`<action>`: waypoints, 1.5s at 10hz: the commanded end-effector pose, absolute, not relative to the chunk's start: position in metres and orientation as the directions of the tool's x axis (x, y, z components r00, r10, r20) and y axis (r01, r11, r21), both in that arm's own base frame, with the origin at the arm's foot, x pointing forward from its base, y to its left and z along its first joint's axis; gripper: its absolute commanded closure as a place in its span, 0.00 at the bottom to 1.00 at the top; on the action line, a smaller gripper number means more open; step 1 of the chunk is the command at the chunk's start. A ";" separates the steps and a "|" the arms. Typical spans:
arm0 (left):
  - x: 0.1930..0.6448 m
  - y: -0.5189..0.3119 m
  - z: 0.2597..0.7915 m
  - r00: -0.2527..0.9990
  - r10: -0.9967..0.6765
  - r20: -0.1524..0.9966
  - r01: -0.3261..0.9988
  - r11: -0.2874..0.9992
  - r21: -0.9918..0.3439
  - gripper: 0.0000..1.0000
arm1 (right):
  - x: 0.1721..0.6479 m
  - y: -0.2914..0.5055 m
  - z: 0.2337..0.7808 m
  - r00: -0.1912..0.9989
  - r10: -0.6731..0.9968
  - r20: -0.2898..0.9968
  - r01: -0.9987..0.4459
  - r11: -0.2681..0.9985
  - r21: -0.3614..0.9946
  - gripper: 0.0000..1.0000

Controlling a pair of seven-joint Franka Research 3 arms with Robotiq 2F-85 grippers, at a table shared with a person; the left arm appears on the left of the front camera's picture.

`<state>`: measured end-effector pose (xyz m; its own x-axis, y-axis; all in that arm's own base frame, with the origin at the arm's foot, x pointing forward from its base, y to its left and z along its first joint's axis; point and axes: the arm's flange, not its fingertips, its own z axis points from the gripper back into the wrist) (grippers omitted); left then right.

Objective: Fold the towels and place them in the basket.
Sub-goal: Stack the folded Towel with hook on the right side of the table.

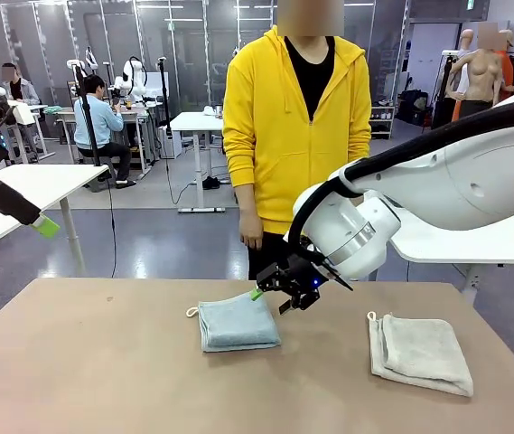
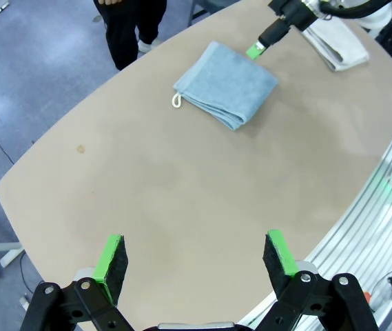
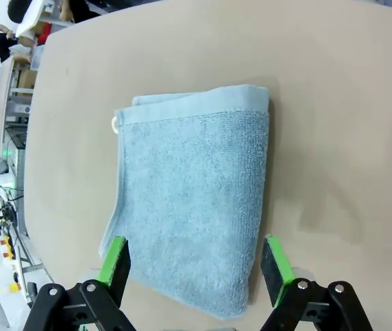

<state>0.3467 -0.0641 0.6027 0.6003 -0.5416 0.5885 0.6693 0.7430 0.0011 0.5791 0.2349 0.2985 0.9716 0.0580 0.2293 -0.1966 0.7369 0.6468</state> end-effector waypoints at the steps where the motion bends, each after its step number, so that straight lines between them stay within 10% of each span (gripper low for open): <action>1: 0.347 -0.064 0.602 0.602 -0.542 0.587 0.667 0.745 0.004 0.00 | 0.587 0.239 0.282 0.968 0.076 0.241 -0.218 0.736 0.641 0.04; 7: 0.347 -0.064 0.602 0.602 -0.542 0.587 0.667 0.745 0.004 0.00 | 0.591 0.256 0.263 0.977 0.077 0.198 -0.193 0.707 0.680 0.04; 8: 0.347 -0.064 0.602 0.602 -0.542 0.587 0.667 0.745 0.004 0.00 | 0.592 0.258 0.262 0.977 0.079 0.198 -0.195 0.702 0.685 0.49; 9: 0.347 -0.064 0.602 0.602 -0.542 0.587 0.667 0.745 0.004 0.00 | 0.592 0.259 0.263 0.978 0.080 0.195 -0.194 0.702 0.685 0.64; 10: 0.347 -0.064 0.602 0.602 -0.542 0.587 0.667 0.745 0.004 0.00 | 0.593 0.261 0.263 0.979 0.079 0.189 -0.189 0.704 0.685 1.00; 15: 0.347 -0.064 0.602 0.602 -0.542 0.587 0.667 0.745 0.004 0.00 | 0.591 0.263 0.265 0.980 0.067 0.185 -0.177 0.711 0.680 1.00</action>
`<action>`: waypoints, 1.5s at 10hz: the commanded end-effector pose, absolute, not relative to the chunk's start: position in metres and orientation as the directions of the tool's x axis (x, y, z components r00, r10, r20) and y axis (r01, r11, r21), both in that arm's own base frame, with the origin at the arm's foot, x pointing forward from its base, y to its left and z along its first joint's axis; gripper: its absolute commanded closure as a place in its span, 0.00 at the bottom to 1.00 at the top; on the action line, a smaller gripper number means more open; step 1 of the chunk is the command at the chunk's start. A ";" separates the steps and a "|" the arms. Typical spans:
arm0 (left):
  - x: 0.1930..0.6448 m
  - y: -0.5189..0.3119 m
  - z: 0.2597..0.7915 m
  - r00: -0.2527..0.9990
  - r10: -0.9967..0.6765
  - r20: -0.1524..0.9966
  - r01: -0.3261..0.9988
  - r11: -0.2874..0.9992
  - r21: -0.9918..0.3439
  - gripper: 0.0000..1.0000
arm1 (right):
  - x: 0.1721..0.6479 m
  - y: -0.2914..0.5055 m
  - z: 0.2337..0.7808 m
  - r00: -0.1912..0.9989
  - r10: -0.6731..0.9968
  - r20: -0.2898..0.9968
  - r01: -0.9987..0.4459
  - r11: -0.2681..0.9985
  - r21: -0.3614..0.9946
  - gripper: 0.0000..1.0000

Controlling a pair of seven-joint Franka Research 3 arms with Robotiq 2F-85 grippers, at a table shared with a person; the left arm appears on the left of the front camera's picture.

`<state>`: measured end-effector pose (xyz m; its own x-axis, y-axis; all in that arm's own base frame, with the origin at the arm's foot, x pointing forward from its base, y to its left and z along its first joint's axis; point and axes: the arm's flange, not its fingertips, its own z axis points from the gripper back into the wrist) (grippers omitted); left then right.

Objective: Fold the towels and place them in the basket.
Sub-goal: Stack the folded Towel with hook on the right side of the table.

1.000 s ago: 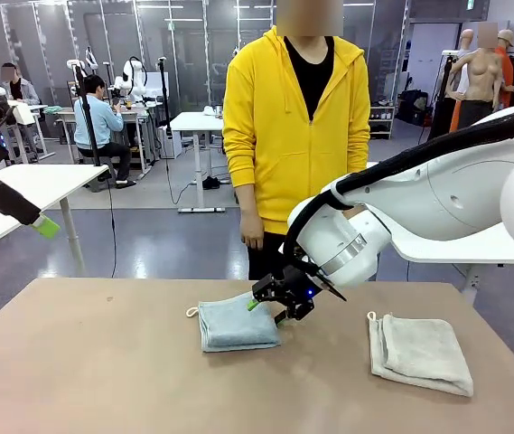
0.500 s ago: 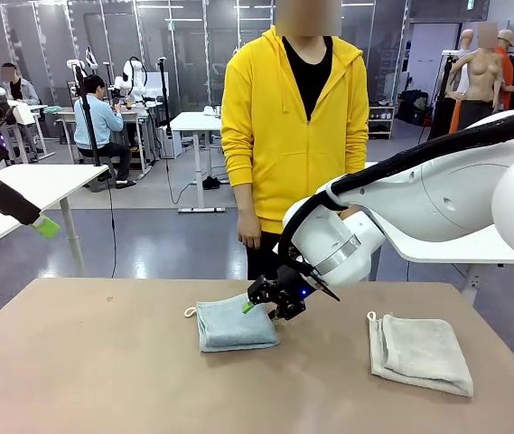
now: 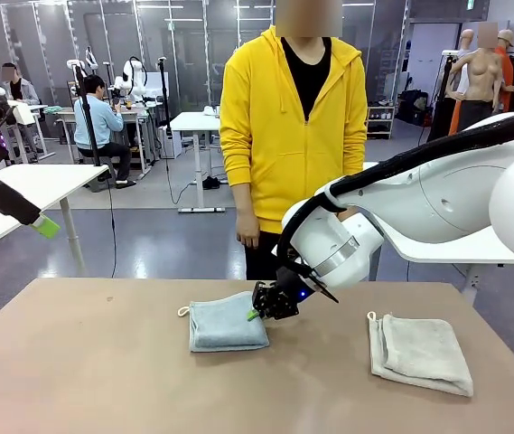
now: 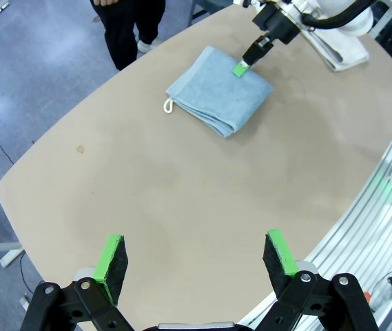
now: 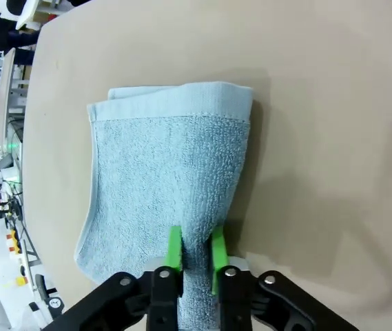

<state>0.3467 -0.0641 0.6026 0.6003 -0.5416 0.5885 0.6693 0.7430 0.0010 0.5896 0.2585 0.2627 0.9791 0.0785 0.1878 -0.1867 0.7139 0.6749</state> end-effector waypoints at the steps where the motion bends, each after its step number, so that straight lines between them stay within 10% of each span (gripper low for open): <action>1: 0.347 -0.064 0.602 0.602 -0.542 0.587 0.667 0.745 0.004 0.00 | 0.591 0.263 0.266 0.980 0.066 0.186 -0.177 0.716 0.676 1.00; 12: 0.347 -0.064 0.602 0.602 -0.542 0.587 0.667 0.745 0.004 0.00 | 0.586 0.263 0.268 0.980 0.076 0.184 -0.182 0.715 0.675 0.95; 15: 0.347 -0.064 0.602 0.602 -0.542 0.587 0.667 0.745 0.004 0.00 | 0.560 0.226 0.339 0.960 0.072 0.270 -0.231 0.747 0.623 0.95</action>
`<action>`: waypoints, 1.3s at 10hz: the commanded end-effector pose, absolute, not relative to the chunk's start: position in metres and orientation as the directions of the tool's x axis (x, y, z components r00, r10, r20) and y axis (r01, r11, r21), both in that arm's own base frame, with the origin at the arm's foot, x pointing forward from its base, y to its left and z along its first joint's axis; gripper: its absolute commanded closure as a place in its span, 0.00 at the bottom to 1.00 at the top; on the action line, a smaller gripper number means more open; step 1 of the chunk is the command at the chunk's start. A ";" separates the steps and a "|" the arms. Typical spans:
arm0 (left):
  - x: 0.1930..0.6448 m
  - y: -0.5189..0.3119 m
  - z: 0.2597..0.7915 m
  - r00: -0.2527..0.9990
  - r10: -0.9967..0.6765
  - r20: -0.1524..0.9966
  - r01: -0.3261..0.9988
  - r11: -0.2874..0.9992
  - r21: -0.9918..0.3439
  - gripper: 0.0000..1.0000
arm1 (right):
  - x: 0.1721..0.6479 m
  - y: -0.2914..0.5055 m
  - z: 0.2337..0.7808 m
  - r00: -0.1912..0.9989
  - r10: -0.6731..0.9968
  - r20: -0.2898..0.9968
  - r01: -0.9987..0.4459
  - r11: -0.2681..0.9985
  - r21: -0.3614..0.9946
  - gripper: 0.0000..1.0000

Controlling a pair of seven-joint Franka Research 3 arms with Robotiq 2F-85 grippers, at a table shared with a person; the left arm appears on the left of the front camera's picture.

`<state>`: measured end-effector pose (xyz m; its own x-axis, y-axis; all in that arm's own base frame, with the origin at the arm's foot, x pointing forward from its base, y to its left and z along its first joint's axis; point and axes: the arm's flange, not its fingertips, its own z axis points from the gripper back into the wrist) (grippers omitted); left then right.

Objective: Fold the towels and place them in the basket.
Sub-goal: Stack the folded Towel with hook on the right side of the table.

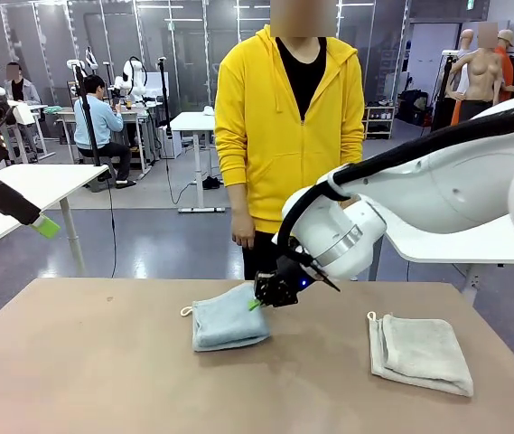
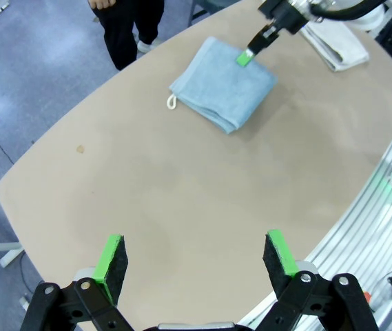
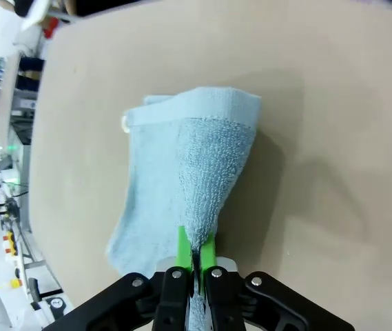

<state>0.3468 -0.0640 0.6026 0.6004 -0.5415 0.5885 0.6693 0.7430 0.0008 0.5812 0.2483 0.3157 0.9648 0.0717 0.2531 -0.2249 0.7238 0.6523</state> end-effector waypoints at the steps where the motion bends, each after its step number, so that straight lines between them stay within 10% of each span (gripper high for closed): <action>1: 0.347 -0.064 0.602 0.602 -0.542 0.587 0.667 0.745 0.004 0.00 | 0.553 0.217 0.356 0.954 0.066 0.291 -0.233 0.775 0.587 0.95; 13: 0.347 -0.064 0.602 0.602 -0.542 0.587 0.667 0.745 0.004 0.00 | 0.470 0.058 0.420 0.922 -0.043 0.386 -0.144 0.885 0.443 0.95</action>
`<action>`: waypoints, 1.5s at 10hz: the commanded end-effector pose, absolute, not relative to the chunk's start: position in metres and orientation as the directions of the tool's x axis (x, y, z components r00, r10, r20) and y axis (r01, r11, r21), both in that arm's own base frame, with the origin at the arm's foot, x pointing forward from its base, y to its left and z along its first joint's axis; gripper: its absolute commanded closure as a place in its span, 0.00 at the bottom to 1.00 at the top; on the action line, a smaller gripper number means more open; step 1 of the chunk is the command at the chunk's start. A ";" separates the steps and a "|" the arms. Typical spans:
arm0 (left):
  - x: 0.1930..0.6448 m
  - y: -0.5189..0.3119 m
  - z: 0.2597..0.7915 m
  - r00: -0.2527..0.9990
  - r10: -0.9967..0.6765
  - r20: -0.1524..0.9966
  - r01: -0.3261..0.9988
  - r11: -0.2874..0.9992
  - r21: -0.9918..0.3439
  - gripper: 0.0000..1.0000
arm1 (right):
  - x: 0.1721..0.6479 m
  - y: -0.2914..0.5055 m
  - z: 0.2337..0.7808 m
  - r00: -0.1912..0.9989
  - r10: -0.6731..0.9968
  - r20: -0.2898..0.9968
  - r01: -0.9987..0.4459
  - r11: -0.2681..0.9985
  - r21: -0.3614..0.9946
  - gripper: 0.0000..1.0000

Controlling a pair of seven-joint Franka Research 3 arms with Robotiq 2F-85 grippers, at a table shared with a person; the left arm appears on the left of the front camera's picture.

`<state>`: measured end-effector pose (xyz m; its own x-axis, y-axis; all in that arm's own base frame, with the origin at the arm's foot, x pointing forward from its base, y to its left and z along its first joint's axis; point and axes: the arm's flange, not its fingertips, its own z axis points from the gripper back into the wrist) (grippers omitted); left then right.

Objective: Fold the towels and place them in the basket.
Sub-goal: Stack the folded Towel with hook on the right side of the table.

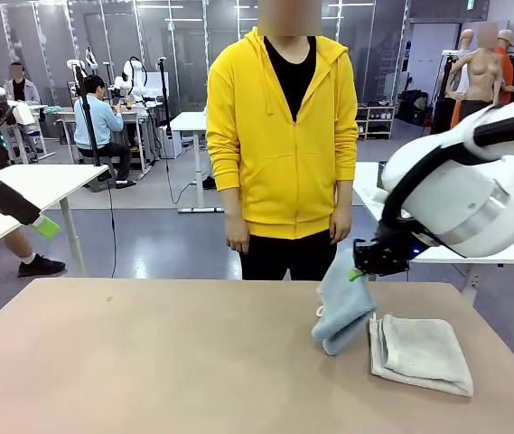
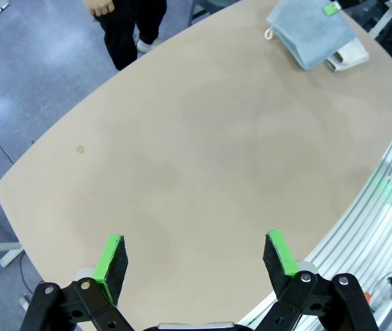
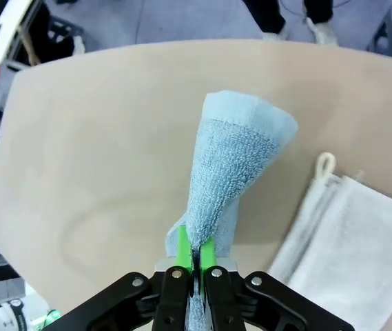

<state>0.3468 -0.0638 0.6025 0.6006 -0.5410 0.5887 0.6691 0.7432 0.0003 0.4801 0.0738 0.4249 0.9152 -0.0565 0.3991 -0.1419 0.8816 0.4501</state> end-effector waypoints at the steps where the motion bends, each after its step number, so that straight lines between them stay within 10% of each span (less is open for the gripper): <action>1: 0.347 -0.064 0.602 0.602 -0.542 0.587 0.667 0.745 0.004 0.00 | 0.464 0.040 0.415 0.923 -0.067 0.380 -0.119 0.888 0.444 0.95; 13: 0.347 -0.064 0.602 0.602 -0.542 0.587 0.667 0.745 0.004 0.00 | 0.443 -0.067 0.348 0.956 -0.212 0.204 0.112 0.903 0.414 0.95; 15: 0.347 -0.064 0.602 0.602 -0.542 0.587 0.667 0.745 0.004 0.00 | 0.444 -0.065 0.348 0.962 -0.210 0.174 0.142 0.930 0.339 0.59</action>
